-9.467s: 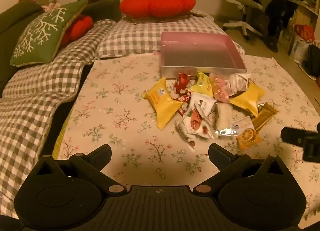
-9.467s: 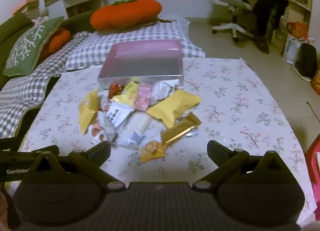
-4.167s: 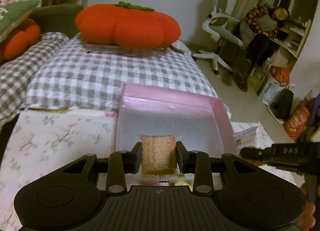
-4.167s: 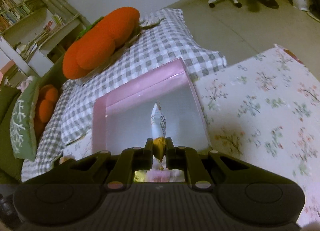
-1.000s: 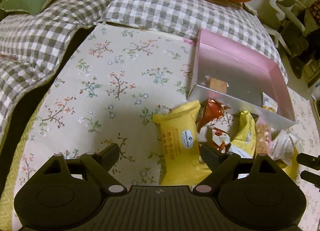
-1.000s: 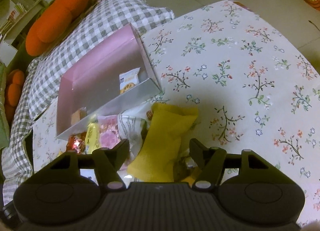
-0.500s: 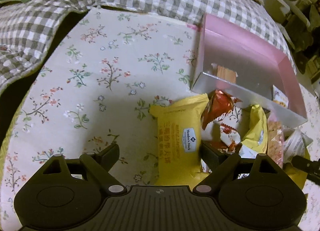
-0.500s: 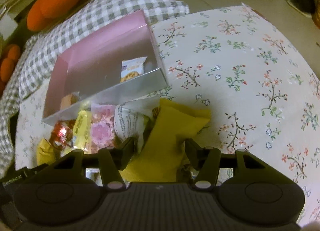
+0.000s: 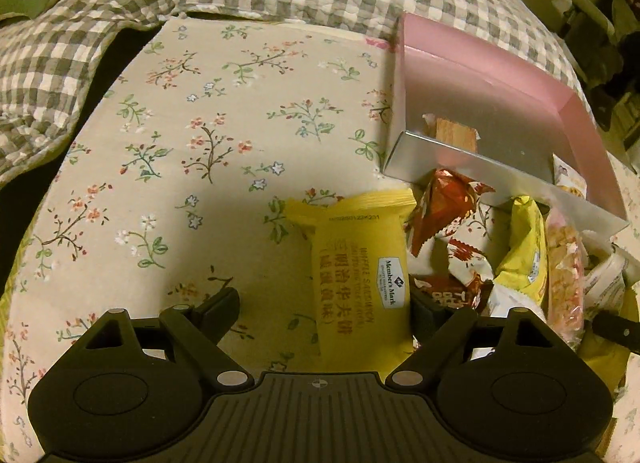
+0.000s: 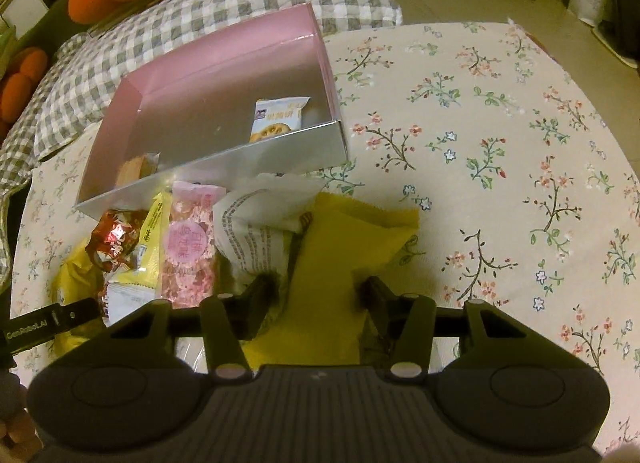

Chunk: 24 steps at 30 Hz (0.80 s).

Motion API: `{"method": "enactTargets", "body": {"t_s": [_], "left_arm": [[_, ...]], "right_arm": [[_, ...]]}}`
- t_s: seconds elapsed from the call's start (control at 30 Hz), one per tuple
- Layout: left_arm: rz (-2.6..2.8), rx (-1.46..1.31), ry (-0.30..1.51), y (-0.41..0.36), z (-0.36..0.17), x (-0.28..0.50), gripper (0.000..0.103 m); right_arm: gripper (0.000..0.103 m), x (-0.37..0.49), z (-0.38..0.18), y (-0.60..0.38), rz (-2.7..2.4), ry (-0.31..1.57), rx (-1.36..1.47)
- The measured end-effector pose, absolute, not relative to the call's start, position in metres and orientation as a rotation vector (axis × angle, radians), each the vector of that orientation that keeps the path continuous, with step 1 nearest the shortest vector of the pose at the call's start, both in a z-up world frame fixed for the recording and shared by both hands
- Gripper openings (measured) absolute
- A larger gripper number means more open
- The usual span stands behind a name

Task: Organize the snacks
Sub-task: 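Grasp the yellow sandwich-biscuit pack with the left gripper while the right gripper grasps another yellow pack, then lift both yellow packs and lower them into the pink box, opening both grippers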

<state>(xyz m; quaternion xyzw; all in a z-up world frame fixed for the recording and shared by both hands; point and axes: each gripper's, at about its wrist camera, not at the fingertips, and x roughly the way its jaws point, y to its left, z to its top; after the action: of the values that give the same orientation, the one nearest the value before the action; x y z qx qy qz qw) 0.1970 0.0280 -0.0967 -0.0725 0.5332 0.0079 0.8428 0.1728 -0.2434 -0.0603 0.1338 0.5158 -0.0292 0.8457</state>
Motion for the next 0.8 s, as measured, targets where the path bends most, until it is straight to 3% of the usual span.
{"method": "enactTargets", "body": {"t_s": [0.17,0.37,0.8], "left_arm": [[0.004,-0.130,1.115,0.026,-0.096,0.197,0.074],[-0.017,-0.110,1.107,0.025,-0.093,0.195,0.043],[-0.023,-0.131,1.121,0.030,-0.092,0.193,0.037]], "right_arm": [[0.048,0.173,-0.064,-0.236,-0.044,1.115,0.216],[0.043,0.171,-0.064,-0.232,-0.029,1.142,0.192],[0.043,0.167,-0.062,-0.235,-0.008,1.201,0.178]]}}
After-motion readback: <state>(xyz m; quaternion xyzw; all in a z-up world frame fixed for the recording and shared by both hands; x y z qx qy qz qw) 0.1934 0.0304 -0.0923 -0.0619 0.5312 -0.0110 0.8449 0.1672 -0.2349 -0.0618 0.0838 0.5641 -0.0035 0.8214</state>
